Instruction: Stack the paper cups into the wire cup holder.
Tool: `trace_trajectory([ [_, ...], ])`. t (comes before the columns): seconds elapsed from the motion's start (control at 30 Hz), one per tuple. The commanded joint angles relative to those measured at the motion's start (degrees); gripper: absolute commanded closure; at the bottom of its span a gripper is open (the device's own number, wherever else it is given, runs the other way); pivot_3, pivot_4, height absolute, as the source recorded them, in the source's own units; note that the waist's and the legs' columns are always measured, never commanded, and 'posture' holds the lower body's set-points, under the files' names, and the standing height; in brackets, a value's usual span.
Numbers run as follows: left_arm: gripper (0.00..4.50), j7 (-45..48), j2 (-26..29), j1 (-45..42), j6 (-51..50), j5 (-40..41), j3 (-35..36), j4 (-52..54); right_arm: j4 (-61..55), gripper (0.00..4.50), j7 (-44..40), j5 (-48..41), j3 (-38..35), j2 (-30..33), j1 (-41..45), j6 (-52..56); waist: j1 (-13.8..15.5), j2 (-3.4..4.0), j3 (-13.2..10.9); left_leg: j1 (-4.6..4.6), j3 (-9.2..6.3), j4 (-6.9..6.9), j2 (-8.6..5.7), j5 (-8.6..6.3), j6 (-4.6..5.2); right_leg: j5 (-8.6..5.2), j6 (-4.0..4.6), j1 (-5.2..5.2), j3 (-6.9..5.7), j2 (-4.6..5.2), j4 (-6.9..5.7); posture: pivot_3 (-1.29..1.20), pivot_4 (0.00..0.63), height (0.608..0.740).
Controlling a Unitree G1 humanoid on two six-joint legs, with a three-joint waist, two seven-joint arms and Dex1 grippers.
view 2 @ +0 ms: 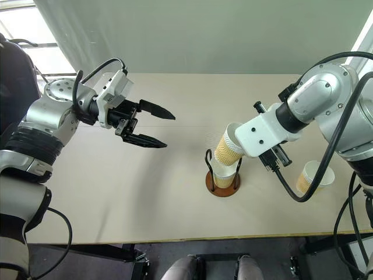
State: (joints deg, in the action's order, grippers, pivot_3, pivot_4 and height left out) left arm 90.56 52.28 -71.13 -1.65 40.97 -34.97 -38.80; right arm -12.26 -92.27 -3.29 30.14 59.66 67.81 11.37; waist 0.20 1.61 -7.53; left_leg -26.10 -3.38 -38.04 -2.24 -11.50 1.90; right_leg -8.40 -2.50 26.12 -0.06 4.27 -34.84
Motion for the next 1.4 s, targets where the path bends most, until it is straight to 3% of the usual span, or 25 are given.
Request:
trace_trajectory([
  [0.03,0.0,1.9,0.9,-1.1,0.0,0.8,0.3,1.0,-2.1,4.48,-0.2,-0.4,-0.9,0.4,0.0,-0.3,0.0,0.0,0.0,0.0,0.0,0.0,0.01,0.0,0.01,0.0,0.0,0.0,0.0,0.01,0.0,0.0,0.15,0.74],
  [0.6,0.0,1.9,0.6,-0.9,-0.5,0.2,0.6,1.4,-2.8,4.48,-0.2,3.4,-0.6,-3.1,-1.5,-1.8,0.0,0.0,0.0,0.02,-0.01,-0.03,-0.01,0.01,0.14,0.0,0.02,0.0,0.0,-0.02,-0.08,0.0,0.15,0.74],
  [0.7,0.0,1.9,0.7,-0.7,-0.6,0.2,0.8,1.5,-2.9,3.91,-0.2,3.5,-0.8,-3.4,-1.6,-1.8,0.0,0.0,0.0,0.01,-0.03,-0.03,-0.01,0.02,0.14,0.0,0.02,-0.01,0.0,-0.01,-0.07,0.0,0.15,0.74],
  [1.07,0.0,1.9,0.7,-0.6,-1.2,0.0,1.2,2.0,-2.3,0.05,-0.2,3.4,-2.0,-4.0,-1.5,-1.1,0.0,0.0,0.0,0.01,-0.04,-0.04,-0.01,0.02,0.13,0.0,0.02,-0.01,0.0,-0.02,-0.08,0.0,0.15,0.74],
  [1.23,0.0,1.9,0.6,-0.6,-1.9,0.1,1.5,2.1,-2.9,0.05,-0.2,-0.6,-5.4,-4.0,-2.0,5.4,0.0,0.0,0.0,0.01,-0.05,-0.04,0.0,0.06,0.08,0.0,0.02,-0.01,0.01,-0.01,-0.08,0.0,0.15,0.74],
  [1.4,0.0,1.9,-0.1,-0.2,-2.4,0.4,3.6,1.4,-6.1,0.05,-0.1,-9.6,-11.8,0.1,-5.2,21.3,0.3,0.0,0.0,-0.03,-0.04,-0.05,-0.03,0.15,-0.08,-0.04,-0.03,-0.04,0.01,0.0,-0.04,0.0,0.15,0.74],
])
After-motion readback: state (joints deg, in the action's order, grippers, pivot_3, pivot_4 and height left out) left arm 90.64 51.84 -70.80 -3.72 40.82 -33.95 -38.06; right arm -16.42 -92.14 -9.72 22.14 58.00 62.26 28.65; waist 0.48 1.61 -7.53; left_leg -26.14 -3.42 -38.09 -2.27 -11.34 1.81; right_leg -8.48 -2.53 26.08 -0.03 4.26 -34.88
